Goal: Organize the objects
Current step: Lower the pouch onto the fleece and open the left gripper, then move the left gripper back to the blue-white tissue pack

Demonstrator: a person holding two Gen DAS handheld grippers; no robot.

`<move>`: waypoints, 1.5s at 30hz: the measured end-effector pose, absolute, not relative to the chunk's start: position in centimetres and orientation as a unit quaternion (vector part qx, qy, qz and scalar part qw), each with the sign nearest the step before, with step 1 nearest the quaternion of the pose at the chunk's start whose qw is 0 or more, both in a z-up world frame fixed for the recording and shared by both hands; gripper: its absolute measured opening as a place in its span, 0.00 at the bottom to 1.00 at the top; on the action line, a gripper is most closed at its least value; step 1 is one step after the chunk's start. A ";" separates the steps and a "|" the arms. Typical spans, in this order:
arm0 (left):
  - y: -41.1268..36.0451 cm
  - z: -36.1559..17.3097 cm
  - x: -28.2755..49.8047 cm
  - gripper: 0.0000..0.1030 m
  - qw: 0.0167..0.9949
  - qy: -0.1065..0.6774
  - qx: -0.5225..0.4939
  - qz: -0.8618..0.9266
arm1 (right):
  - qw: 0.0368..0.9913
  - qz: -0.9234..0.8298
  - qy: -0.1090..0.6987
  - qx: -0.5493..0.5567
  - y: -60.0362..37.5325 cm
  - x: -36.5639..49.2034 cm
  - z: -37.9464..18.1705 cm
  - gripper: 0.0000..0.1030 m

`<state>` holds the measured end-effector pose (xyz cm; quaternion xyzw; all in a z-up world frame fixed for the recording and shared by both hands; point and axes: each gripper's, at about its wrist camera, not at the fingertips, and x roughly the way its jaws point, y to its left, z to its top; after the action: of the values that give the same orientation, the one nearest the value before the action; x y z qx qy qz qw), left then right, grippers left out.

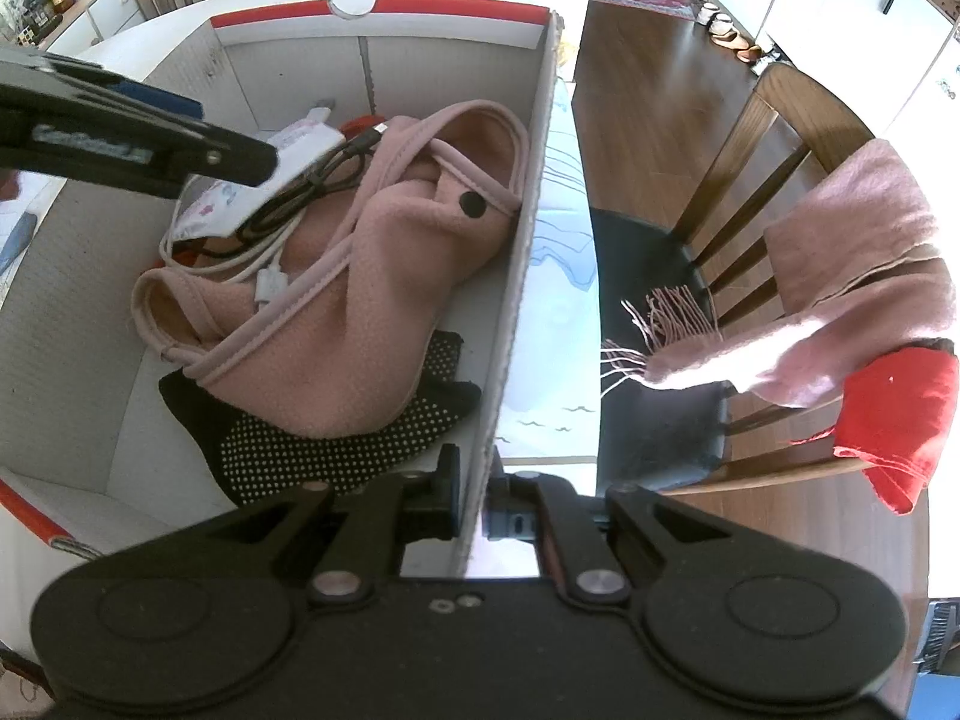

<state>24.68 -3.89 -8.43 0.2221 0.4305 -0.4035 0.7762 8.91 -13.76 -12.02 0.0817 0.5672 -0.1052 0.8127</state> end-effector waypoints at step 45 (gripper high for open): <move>7.8 -9.3 35.9 1.00 0.839 0.459 0.113 -0.270 | 0.817 -0.117 0.558 0.082 -13.9 9.3 -10.2 0.04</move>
<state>35.89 7.77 -9.29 0.1128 0.4592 -0.2703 0.8386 9.27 -13.86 -10.23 0.0824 0.5585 -0.1173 0.8170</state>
